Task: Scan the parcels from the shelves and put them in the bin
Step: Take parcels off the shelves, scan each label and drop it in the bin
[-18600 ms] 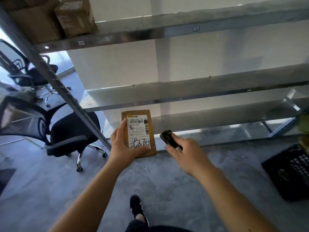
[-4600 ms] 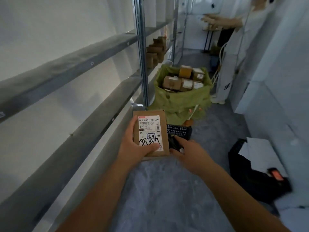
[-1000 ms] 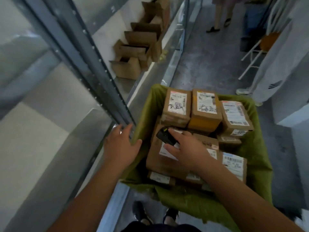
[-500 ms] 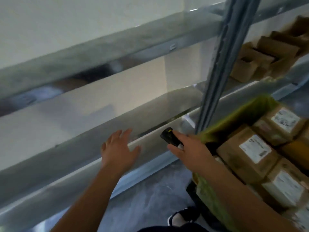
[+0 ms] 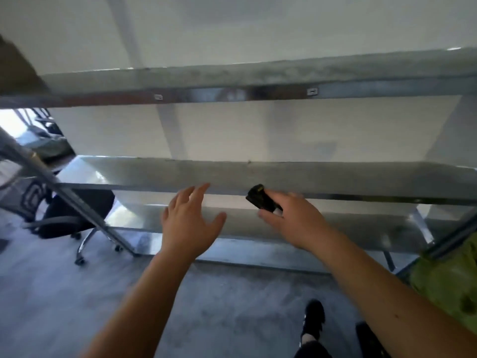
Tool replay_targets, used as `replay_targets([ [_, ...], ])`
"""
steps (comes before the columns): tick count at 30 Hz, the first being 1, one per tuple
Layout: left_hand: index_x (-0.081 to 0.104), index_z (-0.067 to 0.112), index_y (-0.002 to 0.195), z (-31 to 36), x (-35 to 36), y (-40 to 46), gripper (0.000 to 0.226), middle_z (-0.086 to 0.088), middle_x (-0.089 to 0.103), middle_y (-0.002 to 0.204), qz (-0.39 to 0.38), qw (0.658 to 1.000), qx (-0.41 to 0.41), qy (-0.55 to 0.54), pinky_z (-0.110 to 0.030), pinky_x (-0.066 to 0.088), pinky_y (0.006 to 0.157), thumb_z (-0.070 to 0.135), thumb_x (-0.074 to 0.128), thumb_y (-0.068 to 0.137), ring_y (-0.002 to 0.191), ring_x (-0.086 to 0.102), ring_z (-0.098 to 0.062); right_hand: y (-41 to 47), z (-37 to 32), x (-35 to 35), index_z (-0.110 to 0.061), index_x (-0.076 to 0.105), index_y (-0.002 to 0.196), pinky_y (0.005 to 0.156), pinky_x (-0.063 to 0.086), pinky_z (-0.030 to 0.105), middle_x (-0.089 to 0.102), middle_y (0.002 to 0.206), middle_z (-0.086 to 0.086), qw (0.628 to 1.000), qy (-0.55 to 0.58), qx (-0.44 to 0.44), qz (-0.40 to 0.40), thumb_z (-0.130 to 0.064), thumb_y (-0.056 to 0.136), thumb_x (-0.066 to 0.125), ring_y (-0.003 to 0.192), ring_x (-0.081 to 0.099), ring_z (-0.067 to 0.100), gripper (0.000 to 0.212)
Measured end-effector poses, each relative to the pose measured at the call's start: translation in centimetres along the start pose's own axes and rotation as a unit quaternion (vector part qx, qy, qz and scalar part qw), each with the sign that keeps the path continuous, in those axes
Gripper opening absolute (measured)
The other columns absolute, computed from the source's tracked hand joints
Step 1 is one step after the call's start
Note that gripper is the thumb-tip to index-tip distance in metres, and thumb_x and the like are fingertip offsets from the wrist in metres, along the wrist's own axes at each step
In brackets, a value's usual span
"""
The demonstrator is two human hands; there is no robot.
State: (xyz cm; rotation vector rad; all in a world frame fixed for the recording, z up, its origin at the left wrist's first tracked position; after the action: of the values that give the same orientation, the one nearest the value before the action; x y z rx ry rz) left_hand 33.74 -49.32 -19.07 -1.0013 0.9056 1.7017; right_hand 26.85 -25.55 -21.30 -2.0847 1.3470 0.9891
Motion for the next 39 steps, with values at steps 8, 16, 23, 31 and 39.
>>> replay_targets([
  [8,0.028,0.043,0.158,-8.7,-9.9,-1.5,0.083,0.003,0.037,0.163,0.084,0.994,-0.070,0.022,-0.055,0.030,0.120,0.063,0.066,0.088,0.150,0.033,-0.027,4.8,-13.4,4.0,-0.047,0.037,0.156,0.074,0.042,0.027,0.055,0.119,-0.005,0.990,0.008,-0.136,-0.046,-0.065,0.096,0.052,0.094,0.055,0.010,0.065],
  [16,0.029,0.044,0.157,-14.2,-17.2,2.1,0.084,0.003,0.041,0.161,0.165,0.980,-0.100,0.044,-0.057,0.032,0.119,0.065,0.066,0.085,0.149,0.036,-0.028,11.8,-23.4,3.4,-0.044,0.040,0.155,0.080,0.047,0.032,0.054,0.108,0.000,0.967,-0.023,-0.249,-0.045,-0.058,0.099,0.054,0.092,0.055,0.014,0.059],
  [23,0.031,0.045,0.157,-18.8,-21.3,7.4,0.083,0.004,0.040,0.161,0.193,0.972,-0.119,0.057,-0.058,0.030,0.120,0.063,0.067,0.085,0.150,0.034,-0.028,20.0,-30.4,4.8,-0.047,0.041,0.152,0.085,0.052,0.034,0.059,0.116,-0.001,0.951,0.003,-0.304,-0.046,-0.066,0.094,0.053,0.099,0.059,0.014,0.062],
  [31,0.031,0.044,0.157,-25.4,-26.2,14.2,0.083,0.005,0.038,0.162,0.229,0.959,-0.153,0.065,-0.056,0.032,0.119,0.062,0.069,0.086,0.149,0.034,-0.027,29.9,-38.5,7.3,-0.041,0.041,0.155,0.102,0.050,0.039,0.061,0.139,-0.004,0.933,0.003,-0.355,-0.064,-0.065,0.093,0.056,0.120,0.060,0.018,0.069],
  [39,0.030,0.045,0.157,-31.6,-31.3,18.4,0.085,0.002,0.037,0.162,0.267,0.944,-0.183,0.070,-0.056,0.038,0.116,0.063,0.072,0.085,0.148,0.036,-0.028,36.8,-47.6,10.8,-0.039,0.045,0.154,0.085,0.053,0.032,0.067,0.129,-0.009,0.911,0.023,-0.403,-0.088,-0.067,0.092,0.053,0.104,0.063,0.011,0.069],
])
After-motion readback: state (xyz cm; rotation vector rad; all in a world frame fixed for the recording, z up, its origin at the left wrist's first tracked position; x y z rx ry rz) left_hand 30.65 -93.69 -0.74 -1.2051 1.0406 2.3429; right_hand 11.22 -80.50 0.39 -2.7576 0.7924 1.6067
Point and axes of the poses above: each hand's wrist, its own y-axis towards the middle knuckle, its own x-axis out of the palm, z = x × y, the point moved 3 cm from there along y, towards the middle knuckle
